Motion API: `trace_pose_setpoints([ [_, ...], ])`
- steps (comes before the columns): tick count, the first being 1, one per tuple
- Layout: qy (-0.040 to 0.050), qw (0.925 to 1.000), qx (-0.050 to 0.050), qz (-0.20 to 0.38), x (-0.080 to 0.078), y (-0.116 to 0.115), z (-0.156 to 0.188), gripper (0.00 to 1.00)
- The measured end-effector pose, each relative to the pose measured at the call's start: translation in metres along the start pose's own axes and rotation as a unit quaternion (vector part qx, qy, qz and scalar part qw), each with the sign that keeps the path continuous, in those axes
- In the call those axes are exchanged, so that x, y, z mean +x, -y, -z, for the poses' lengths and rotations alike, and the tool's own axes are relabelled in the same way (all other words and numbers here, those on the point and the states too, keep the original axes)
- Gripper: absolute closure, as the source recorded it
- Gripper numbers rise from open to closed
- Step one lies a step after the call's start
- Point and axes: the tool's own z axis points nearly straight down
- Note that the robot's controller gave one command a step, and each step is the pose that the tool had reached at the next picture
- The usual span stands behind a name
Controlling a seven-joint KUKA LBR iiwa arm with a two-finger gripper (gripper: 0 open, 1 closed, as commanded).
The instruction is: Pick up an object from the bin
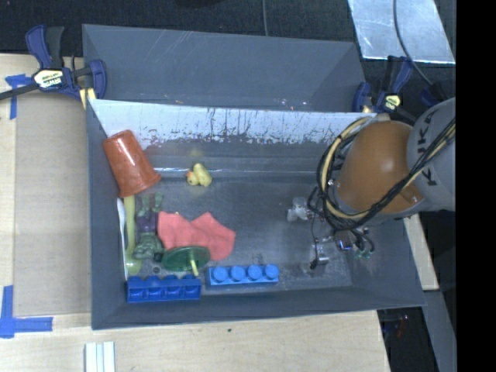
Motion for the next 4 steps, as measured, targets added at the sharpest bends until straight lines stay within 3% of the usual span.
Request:
trace_pose_setpoints([
  [1, 0.0001, 0.9992, 0.000, 0.041, -0.006, -0.055, -0.001, 0.00],
  [2, -0.0018, 0.9997, 0.000, 0.026, 0.002, -0.085, 0.009, 0.00],
  [3, 0.0005, 0.9955, 0.001, 0.095, -0.002, -0.131, 0.026, 0.00],
  [4, 0.0020, 0.9987, 0.002, 0.052, -0.048, -0.153, 0.001, 0.00],
])
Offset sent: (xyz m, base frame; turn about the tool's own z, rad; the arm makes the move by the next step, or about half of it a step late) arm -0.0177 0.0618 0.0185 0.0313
